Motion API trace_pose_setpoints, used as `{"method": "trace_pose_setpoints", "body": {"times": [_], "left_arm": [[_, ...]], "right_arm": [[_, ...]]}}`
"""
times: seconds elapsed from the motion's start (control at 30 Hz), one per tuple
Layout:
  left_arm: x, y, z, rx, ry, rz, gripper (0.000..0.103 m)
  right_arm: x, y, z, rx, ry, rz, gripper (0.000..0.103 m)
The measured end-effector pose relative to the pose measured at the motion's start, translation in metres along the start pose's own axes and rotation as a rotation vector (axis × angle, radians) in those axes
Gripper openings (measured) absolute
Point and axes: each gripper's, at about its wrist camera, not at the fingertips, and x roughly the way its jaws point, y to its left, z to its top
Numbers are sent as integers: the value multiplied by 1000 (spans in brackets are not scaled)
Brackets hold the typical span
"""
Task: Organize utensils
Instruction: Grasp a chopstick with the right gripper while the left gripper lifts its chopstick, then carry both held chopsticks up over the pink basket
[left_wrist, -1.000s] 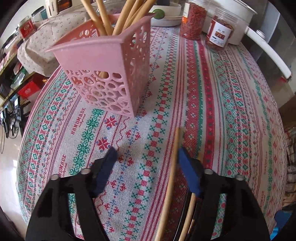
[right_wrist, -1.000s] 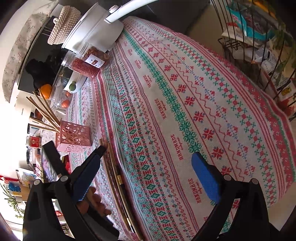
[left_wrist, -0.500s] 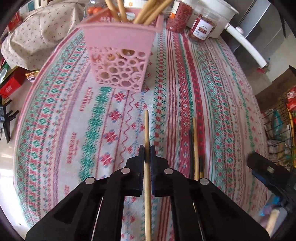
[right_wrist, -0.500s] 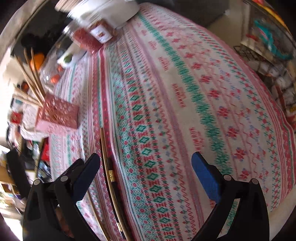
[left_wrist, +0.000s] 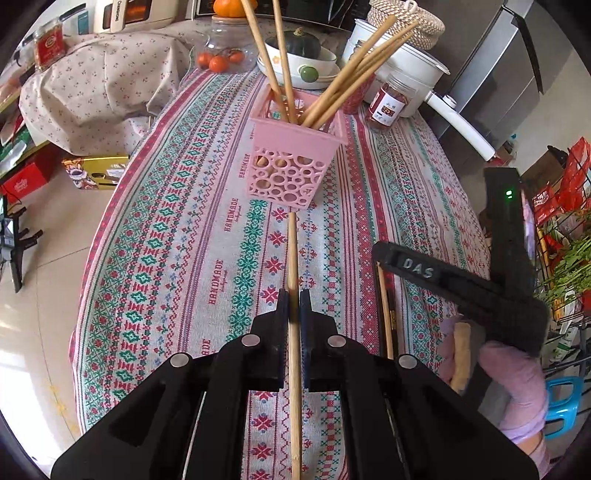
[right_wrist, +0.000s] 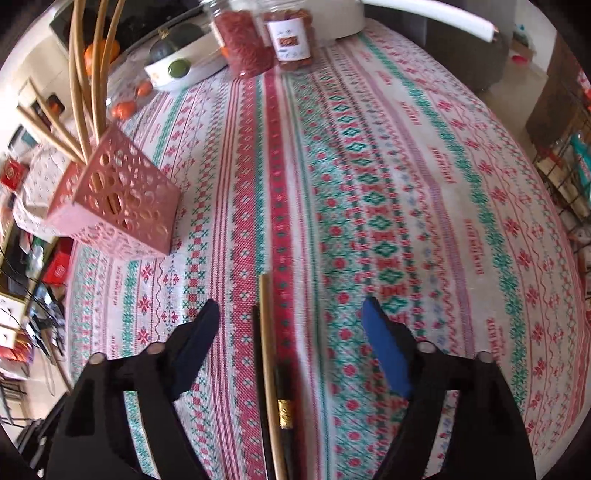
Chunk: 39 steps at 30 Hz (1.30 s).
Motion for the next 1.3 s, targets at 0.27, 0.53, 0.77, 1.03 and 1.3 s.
{"method": "trace_pose_setpoints", "body": {"times": [0.27, 0.53, 0.77, 1.03, 1.3], "left_arm": [[-5, 12, 2, -17, -14, 3, 6], [-3, 21, 4, -34, -21, 26, 6], [-14, 27, 6, -38, -75, -16, 6], [-28, 24, 3, 3, -126, -51, 6], [33, 32, 9, -74, 40, 106, 59]], "right_arm": [[11, 19, 3, -17, -23, -55, 30], [13, 41, -7, -105, -68, -104, 5], [-19, 12, -10, -16, -105, 75, 5], [-94, -13, -27, -1, -254, 189, 5], [-132, -24, -40, 3, -322, 264, 5]]}}
